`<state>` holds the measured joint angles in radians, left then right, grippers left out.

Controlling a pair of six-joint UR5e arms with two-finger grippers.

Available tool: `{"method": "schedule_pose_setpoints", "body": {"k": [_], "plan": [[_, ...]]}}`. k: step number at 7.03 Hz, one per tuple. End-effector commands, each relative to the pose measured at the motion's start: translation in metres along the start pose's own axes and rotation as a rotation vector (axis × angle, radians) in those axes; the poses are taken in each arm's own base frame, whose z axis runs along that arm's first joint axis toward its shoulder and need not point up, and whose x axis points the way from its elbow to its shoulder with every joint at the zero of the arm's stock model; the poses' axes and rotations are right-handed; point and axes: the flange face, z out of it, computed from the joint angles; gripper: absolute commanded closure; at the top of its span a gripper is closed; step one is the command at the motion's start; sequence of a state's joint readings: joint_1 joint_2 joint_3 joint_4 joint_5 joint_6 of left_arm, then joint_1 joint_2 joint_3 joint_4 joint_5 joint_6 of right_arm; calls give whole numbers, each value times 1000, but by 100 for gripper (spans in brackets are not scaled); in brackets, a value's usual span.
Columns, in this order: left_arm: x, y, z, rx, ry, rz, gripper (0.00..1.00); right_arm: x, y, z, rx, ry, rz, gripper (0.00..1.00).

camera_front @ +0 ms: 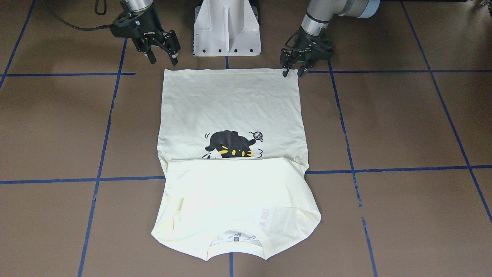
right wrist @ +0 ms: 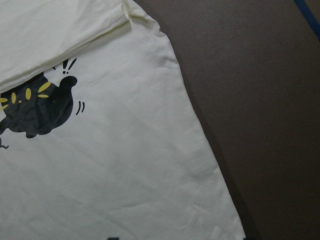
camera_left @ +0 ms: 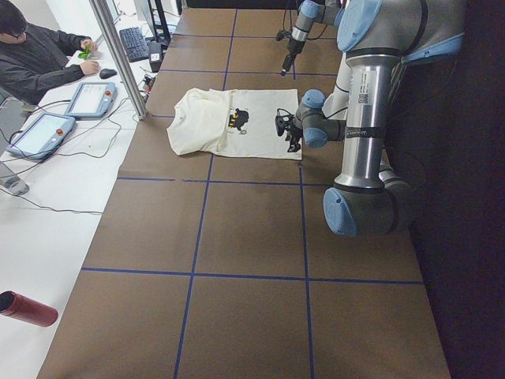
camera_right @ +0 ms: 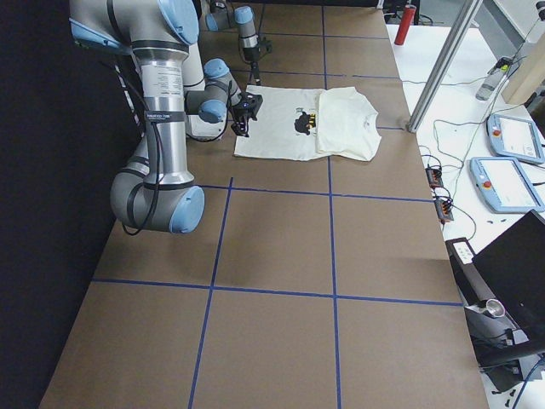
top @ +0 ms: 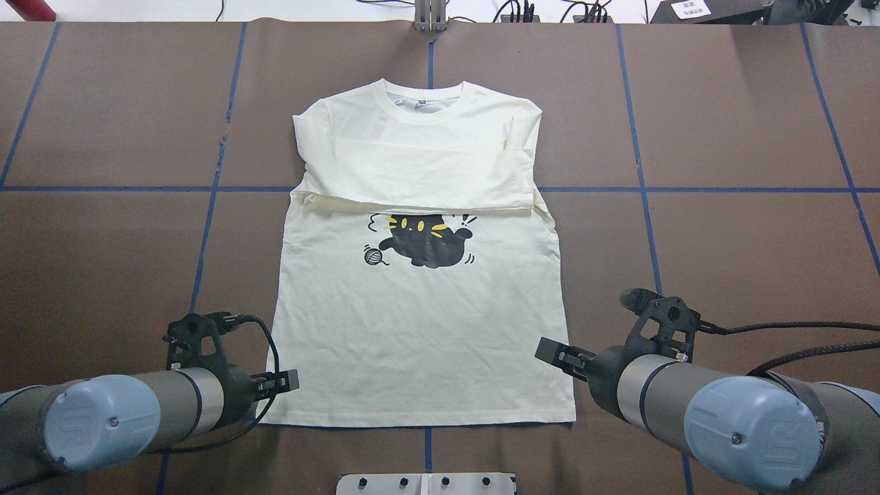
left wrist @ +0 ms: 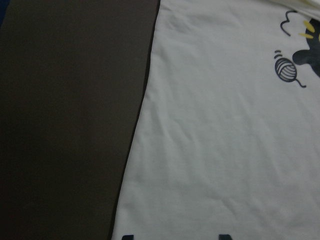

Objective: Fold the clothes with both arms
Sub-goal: 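Move both grippers to the bottom hem corners and grasp them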

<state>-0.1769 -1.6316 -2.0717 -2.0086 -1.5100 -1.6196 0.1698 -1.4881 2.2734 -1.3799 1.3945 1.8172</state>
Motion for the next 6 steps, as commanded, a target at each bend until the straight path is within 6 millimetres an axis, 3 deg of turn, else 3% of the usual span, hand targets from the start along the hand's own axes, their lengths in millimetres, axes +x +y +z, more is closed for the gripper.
{"method": "schedule_pose_setpoints", "body": {"k": [1, 6], "plan": [[-13, 23, 12, -11, -36, 32, 40, 1, 7, 1, 2, 0, -5, 13], [-21, 29, 19, -20, -57, 40, 50, 1, 9, 1, -1, -3, -6, 11]]}}
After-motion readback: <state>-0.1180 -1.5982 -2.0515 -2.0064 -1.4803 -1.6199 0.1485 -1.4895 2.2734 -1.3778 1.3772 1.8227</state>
